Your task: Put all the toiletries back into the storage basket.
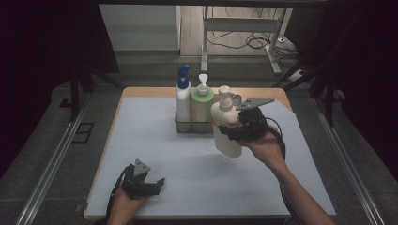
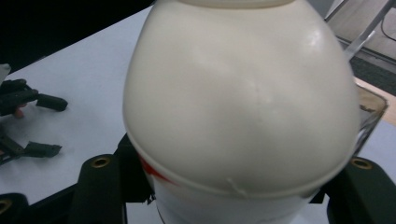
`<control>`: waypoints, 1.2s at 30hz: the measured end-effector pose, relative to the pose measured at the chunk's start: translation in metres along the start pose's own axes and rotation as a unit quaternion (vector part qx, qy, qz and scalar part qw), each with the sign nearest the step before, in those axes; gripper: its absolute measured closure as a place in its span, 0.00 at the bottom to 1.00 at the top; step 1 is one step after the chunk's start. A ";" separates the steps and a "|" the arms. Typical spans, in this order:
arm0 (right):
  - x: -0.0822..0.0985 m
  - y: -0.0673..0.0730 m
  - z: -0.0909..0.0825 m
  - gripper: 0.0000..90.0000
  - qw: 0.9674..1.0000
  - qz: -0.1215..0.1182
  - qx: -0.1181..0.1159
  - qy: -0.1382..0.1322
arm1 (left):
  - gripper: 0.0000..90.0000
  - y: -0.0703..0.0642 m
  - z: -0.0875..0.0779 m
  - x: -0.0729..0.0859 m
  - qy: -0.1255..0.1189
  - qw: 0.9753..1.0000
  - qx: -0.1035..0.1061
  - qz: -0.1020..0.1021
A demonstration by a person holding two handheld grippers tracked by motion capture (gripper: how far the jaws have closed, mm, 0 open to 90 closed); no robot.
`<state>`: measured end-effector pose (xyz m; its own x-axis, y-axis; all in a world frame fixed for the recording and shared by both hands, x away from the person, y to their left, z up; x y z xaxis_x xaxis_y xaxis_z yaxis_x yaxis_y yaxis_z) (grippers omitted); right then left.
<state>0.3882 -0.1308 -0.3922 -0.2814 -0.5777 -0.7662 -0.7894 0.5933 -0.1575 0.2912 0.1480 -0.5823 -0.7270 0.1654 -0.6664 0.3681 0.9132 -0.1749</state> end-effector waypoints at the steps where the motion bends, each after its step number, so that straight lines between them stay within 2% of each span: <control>1: -0.001 -0.003 -0.001 0.41 1.000 0.001 0.003 -0.001 | 0.13 0.000 0.000 0.000 0.000 1.000 0.000 0.000; 7: -0.008 -0.020 -0.008 0.41 1.000 0.010 0.024 -0.006 | 0.13 0.000 0.000 0.000 0.000 1.000 0.000 0.000; 15: -0.017 -0.042 -0.009 0.41 0.999 0.020 0.045 -0.008 | 0.13 0.000 0.000 0.000 0.001 1.000 -0.001 0.001; 28: -0.031 -0.072 0.000 0.41 0.997 0.031 0.070 -0.016 | 0.13 0.000 0.000 0.000 0.001 1.000 0.000 0.001; 36: -0.036 -0.086 0.009 0.41 0.996 0.034 0.082 -0.020 | 0.13 0.000 0.000 0.000 0.001 1.000 0.000 0.001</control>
<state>0.4707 -0.1559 -0.3571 -0.3067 -0.5128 -0.8018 -0.6690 0.7154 -0.2016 0.2913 0.1483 -0.5823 -0.7272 0.1675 -0.6657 0.3688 0.9132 -0.1731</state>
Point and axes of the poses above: each handheld gripper's, and its own axes: z roughly forward along the jaws, x roughly out of its underside, y roughly to its left, the point moved 8 cm from there along z, roughly forward along the jaws, and after that the axes turned 12 degrees about -z, right-handed, at the moved point
